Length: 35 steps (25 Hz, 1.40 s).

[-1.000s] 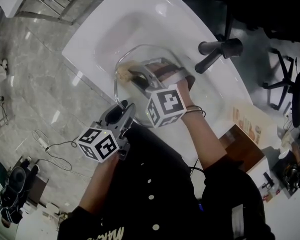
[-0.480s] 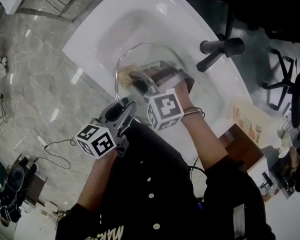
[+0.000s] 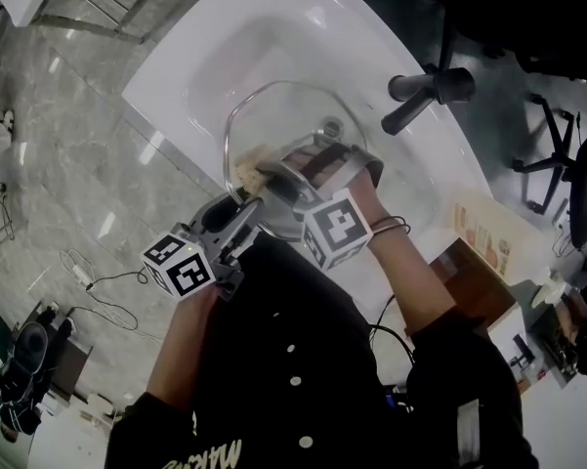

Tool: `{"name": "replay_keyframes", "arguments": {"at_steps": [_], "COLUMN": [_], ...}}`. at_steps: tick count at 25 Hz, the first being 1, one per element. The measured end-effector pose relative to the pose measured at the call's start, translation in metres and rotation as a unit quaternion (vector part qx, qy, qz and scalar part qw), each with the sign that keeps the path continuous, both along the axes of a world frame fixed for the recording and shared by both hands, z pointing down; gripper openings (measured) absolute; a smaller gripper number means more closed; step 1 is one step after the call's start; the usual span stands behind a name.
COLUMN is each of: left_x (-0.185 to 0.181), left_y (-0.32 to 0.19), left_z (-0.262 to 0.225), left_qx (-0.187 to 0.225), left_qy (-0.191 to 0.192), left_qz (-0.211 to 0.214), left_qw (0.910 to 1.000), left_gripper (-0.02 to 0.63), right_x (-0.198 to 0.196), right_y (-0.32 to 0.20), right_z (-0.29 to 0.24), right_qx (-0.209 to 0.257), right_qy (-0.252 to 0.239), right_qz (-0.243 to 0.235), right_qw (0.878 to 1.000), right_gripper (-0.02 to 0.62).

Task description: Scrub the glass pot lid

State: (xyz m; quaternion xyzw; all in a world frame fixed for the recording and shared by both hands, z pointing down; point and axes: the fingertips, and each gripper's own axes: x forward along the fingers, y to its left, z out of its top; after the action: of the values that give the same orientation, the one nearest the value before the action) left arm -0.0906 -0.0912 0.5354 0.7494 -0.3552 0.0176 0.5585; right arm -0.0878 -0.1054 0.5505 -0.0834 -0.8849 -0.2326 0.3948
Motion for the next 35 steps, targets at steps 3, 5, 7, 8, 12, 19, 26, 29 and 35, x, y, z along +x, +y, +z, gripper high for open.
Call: {"name": "replay_keyframes", "arguments": {"at_steps": [3, 5, 7, 8, 12, 19, 26, 29, 35], "left_x": [-0.002, -0.002, 0.0, 0.001, 0.002, 0.001, -0.004, -0.004, -0.006], "left_y": [0.0, 0.001, 0.003, 0.005, 0.008, 0.006, 0.005, 0.004, 0.004], "left_z": [0.0, -0.001, -0.001, -0.001, -0.001, -0.001, 0.001, 0.001, 0.002], "left_qx": [-0.006, -0.006, -0.007, -0.008, -0.014, -0.042, -0.062, -0.066, -0.075], "left_qy": [0.021, 0.035, 0.041, 0.044, 0.095, 0.17, 0.177, 0.173, 0.164], "left_qz": [-0.013, -0.016, -0.011, -0.007, -0.013, -0.058, -0.069, -0.074, -0.075], "left_qw": [0.9997, 0.9992, 0.9991, 0.999, 0.9953, 0.9828, 0.9798, 0.98, 0.9808], "left_gripper": [0.186, 0.183, 0.183, 0.184, 0.189, 0.195, 0.163, 0.142, 0.133], "right_x": [0.006, 0.009, 0.011, 0.012, 0.014, 0.023, 0.028, 0.036, 0.052], "right_y": [0.012, 0.017, 0.019, 0.02, 0.022, 0.03, 0.042, 0.052, 0.072], "right_z": [0.0, -0.002, -0.002, -0.002, -0.001, -0.002, -0.006, -0.009, -0.011], "right_qx": [-0.009, -0.014, -0.014, -0.015, -0.024, -0.014, -0.02, -0.025, -0.036], "right_qy": [-0.001, -0.003, -0.006, -0.009, -0.018, -0.005, 0.005, 0.011, 0.019], "right_qz": [-0.007, -0.007, -0.003, 0.001, 0.013, 0.01, 0.005, 0.0, -0.011], "right_qw": [1.0, 1.0, 1.0, 1.0, 0.999, 1.0, 1.0, 1.0, 0.999], "right_gripper": [0.126, 0.126, 0.126, 0.126, 0.126, 0.126, 0.126, 0.126, 0.126]}}
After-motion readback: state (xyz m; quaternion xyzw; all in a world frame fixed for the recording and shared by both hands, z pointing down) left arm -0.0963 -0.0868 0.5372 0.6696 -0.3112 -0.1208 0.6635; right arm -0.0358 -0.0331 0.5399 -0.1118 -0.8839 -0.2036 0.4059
